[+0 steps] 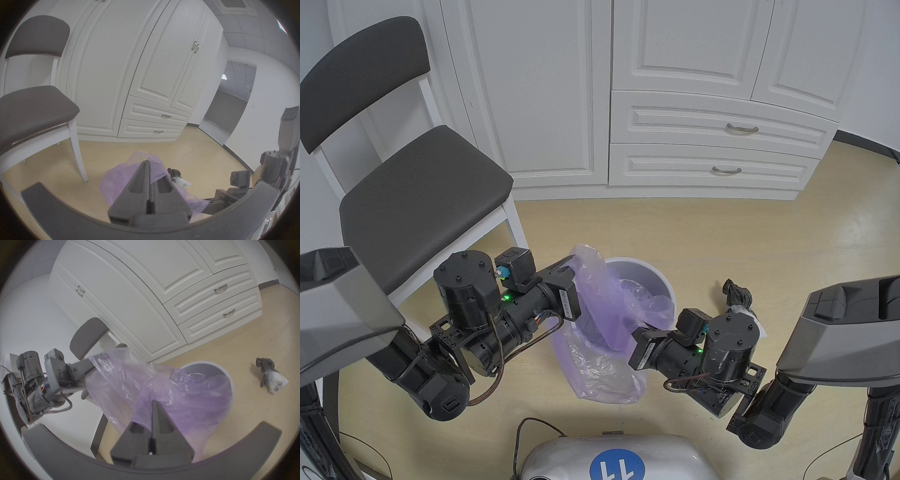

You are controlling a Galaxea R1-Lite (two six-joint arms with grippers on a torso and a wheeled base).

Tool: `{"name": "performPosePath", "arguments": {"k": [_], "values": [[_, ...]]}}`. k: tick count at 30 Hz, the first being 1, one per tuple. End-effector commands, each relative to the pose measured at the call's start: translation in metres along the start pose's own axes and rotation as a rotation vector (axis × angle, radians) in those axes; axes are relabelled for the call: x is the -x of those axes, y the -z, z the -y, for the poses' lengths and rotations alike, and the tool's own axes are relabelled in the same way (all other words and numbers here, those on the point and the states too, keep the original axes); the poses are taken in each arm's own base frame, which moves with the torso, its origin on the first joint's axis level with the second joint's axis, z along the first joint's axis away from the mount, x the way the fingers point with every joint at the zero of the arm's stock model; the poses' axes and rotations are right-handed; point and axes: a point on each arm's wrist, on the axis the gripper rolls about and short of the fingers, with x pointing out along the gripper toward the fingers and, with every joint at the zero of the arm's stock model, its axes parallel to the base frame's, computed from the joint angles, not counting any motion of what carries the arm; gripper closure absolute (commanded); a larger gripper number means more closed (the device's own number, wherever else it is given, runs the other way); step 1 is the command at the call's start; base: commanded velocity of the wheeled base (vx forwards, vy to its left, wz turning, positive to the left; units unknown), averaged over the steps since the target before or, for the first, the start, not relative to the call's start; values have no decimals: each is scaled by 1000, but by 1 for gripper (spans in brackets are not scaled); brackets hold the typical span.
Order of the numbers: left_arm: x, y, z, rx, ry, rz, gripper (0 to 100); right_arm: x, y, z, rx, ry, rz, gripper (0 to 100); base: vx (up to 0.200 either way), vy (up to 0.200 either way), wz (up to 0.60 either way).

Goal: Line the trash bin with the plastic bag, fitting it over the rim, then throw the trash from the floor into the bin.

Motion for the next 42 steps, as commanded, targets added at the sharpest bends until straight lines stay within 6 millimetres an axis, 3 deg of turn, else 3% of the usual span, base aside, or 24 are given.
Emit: {"name": "performPosePath", "arguments": {"k": [1,8,16,24,29,42], "values": [[3,-3,4,1,12,7,100,-3,5,1,-4,-3,-1,100,0,0,0],[-13,18,7,6,19,-17,100,-5,5,7,-2,12,2,100,0,0,0],[-31,42,12,12,43,38,100,-16,-15,34,-2,80,74,100,0,0,0],[-38,38,30,133,82,77,100,-19,-25,46,2,123,91,100,0,0,0],[-43,37,29,145,78,92,100,-21,-32,51,1,136,115,100,0,0,0],[-61,58,27,203,39,82,100,-17,-50,61,30,168,155,100,0,0,0]]}}
